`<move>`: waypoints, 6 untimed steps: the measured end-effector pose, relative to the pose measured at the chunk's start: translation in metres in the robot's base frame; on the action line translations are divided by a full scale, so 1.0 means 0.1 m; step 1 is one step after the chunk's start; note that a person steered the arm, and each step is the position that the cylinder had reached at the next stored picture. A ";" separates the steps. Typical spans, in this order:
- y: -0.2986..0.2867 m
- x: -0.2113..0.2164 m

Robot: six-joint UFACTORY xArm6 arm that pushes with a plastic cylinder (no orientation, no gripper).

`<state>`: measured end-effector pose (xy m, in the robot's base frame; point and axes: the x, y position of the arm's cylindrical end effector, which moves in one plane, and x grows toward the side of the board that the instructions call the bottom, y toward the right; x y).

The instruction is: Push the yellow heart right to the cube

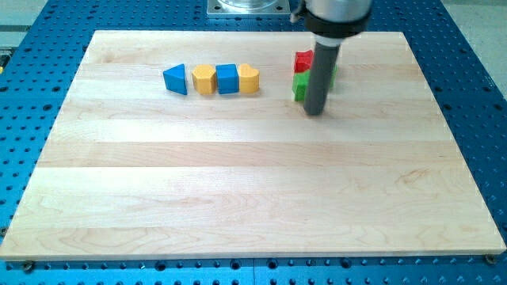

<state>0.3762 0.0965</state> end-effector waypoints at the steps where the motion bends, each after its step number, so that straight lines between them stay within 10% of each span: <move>1: -0.02 -0.17; 3: -0.37 0.13; 4: -1.54 0.06; 6: -1.38 -0.26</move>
